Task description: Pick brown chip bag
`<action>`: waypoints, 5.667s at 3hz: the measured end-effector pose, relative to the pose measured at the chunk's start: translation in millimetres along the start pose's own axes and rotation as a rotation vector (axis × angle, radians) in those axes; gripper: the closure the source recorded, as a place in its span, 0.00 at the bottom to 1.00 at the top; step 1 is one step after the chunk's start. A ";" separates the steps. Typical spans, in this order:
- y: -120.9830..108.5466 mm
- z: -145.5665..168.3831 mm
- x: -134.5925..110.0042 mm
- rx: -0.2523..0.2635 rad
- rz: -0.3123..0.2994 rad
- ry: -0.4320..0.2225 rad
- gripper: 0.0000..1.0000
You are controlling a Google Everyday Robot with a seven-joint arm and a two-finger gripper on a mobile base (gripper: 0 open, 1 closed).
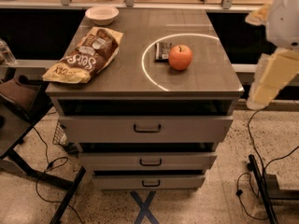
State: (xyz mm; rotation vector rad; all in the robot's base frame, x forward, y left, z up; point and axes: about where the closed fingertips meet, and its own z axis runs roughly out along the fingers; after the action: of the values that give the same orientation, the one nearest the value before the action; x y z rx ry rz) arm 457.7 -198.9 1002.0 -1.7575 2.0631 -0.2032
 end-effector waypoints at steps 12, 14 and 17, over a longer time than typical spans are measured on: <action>-120.6 235.5 -396.6 0.274 -1.155 -0.048 0.00; -82.4 287.1 -403.4 0.176 -1.342 -0.009 0.16; -80.3 292.3 -401.7 0.166 -1.348 -0.006 0.86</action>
Offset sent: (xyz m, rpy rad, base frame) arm 0.1090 0.1479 0.0838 -0.1787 -0.4446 0.7109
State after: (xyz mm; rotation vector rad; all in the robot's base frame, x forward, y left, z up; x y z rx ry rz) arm 694.0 221.1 857.0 -2.6685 0.5043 -0.6919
